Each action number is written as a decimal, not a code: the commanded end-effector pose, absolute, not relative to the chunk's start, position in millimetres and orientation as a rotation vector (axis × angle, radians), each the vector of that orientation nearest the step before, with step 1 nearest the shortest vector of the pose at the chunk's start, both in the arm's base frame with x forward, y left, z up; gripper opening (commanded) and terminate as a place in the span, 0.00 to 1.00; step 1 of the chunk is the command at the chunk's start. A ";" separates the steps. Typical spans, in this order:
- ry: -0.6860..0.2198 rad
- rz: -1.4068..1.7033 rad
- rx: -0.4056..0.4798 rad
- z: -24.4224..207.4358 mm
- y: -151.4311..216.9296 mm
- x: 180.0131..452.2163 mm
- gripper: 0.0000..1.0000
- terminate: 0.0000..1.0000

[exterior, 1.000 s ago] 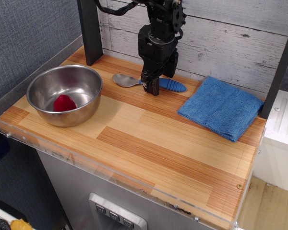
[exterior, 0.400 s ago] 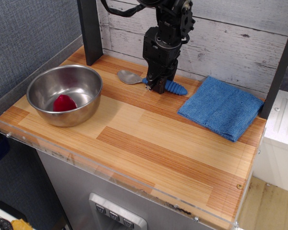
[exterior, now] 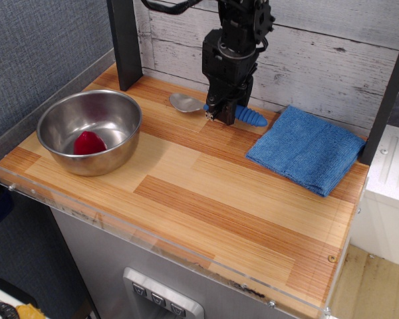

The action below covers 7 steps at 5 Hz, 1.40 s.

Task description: Move the spoon so it's to the bottom right of the bowl.

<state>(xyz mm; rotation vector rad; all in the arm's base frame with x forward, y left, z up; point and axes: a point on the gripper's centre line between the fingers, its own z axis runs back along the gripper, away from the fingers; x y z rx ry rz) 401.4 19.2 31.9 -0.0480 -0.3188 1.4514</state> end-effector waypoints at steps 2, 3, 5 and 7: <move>-0.474 1.368 -0.158 112.3 2.7 400.0 0.00 0.00; -0.484 1.320 -0.155 123.9 -13.6 380.2 0.00 0.00; -0.471 1.196 -0.140 131.7 -33.9 332.5 0.00 0.00; -0.445 1.206 -0.132 120.6 -23.9 291.0 0.00 0.00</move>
